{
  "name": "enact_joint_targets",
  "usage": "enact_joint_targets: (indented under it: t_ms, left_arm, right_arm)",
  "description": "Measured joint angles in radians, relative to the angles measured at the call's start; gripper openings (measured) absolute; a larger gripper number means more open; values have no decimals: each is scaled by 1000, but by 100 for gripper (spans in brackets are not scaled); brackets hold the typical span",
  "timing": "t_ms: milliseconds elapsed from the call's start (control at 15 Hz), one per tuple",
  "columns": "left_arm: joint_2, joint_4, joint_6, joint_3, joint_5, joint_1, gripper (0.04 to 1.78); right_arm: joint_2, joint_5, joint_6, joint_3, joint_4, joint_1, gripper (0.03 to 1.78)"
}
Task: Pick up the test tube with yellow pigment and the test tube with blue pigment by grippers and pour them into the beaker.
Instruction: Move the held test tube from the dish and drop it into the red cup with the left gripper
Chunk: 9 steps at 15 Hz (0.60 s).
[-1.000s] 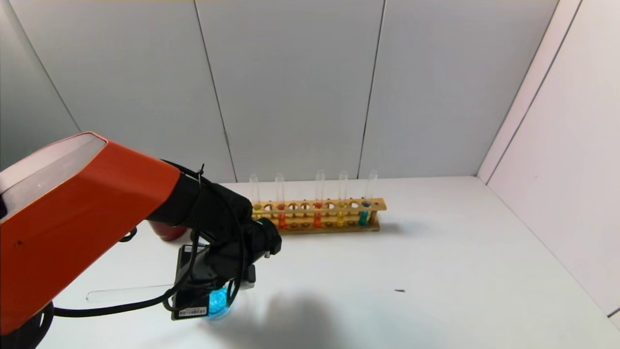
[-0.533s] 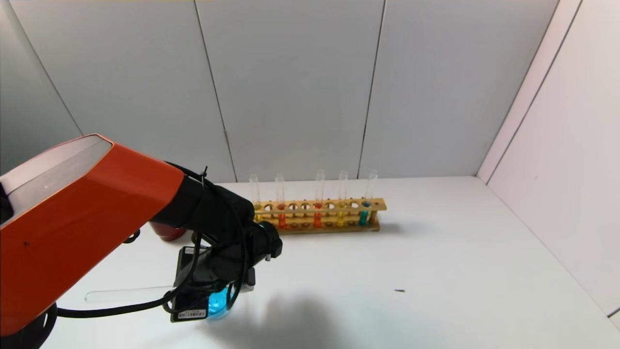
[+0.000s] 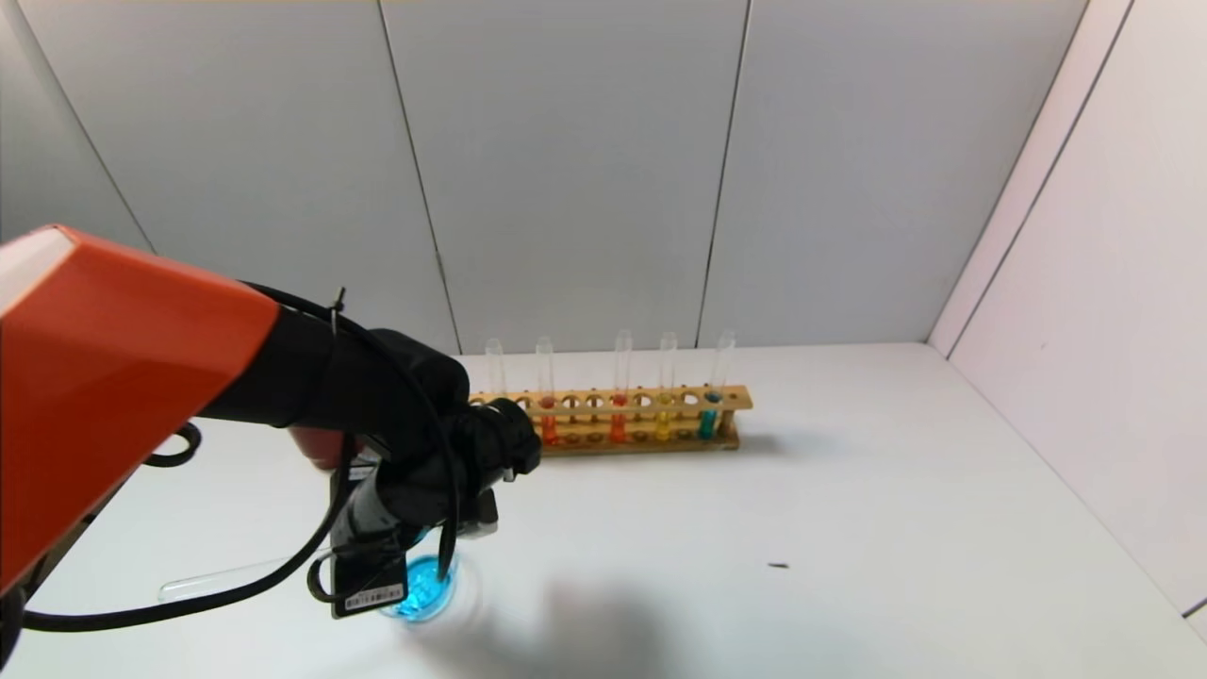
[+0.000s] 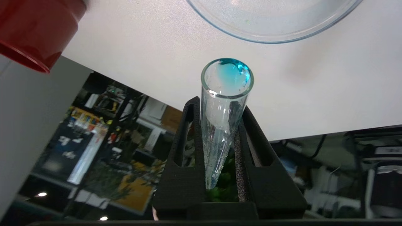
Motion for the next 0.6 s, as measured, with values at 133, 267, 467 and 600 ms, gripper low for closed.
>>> enact_joint_targets:
  t_ms: [133,267,467,600]
  left_arm:
    - [-75,1,-99,-15,-31,3,31]
    - [-166,-6,-146,-36,-40,18,31]
    - [-312,-21,-158,-61,-82,64,31]
    - [-403,-39,-161,-80,-140,111,31]
  right_arm:
    - [0,0,0,0,0,0,170]
    - [0,0,0,0,0,0,170]
    - [0,0,0,0,0,0,170]
    - [0,0,0,0,0,0,170]
